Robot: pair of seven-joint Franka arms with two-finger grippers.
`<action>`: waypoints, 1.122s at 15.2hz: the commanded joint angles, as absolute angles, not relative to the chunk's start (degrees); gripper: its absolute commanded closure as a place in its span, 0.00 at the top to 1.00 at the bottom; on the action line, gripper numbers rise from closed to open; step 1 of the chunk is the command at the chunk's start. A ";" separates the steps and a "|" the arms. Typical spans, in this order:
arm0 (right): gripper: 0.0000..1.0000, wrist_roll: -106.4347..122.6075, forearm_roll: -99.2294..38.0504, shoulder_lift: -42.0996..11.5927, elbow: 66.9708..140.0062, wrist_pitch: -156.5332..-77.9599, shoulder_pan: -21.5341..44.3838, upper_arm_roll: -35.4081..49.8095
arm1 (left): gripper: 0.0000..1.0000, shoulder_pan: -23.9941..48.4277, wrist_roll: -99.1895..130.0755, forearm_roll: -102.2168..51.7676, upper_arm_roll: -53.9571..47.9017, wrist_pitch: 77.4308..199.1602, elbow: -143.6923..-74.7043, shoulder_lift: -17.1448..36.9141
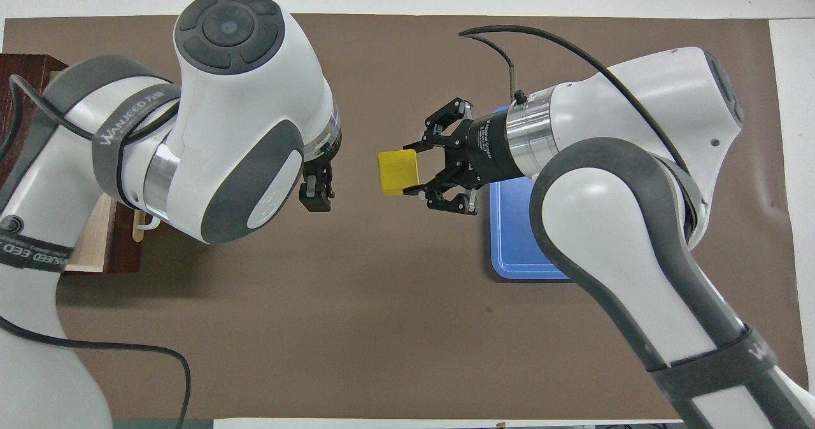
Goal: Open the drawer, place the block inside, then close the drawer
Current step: 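Lift the block with the right gripper toward the left gripper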
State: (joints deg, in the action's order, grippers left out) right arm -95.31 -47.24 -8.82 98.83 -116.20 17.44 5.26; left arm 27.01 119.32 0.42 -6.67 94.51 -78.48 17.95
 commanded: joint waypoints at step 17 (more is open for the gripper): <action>0.00 -98.53 -46.23 -9.23 98.26 -119.62 20.92 5.19 | 1.00 33.84 127.44 -1.32 -5.62 84.81 -66.53 22.50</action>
